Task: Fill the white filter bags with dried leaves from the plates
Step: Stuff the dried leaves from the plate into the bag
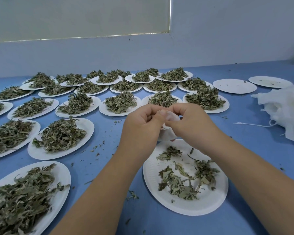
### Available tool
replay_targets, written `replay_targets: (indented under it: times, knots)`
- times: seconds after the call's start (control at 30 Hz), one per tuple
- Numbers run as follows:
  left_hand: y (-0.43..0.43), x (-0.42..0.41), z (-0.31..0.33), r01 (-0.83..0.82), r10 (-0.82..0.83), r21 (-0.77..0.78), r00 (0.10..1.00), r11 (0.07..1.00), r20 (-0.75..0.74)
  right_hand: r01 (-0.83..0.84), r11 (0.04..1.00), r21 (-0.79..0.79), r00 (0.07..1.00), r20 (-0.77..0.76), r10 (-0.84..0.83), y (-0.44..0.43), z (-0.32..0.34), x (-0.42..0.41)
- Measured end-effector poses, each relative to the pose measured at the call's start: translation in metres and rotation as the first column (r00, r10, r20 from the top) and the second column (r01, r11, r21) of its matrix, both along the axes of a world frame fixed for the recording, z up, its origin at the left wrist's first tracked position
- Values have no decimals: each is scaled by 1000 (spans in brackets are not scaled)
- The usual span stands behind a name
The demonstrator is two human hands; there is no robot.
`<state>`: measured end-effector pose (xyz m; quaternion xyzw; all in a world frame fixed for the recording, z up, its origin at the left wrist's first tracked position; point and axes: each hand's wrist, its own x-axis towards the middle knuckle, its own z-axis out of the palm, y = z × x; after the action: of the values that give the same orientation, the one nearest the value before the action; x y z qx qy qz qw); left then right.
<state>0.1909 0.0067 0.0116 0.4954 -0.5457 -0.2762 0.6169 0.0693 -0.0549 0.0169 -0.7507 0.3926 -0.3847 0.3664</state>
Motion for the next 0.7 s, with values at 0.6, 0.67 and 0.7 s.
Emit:
replay_targets:
  times: [0.6,0.67,0.7]
  knots:
    - [0,9,2,-166,173,-70,978,984,120,-90,996,-17,993,-82,88,-9,-1,-7]
    - [0,9,2,-188,195,-71,975,980,110,-120,993,2,984,-132,119,-7,3,-18]
    - [0,9,3,-200,206,-71,973,977,100,-126,992,10,979,-158,126,-6,6,-24]
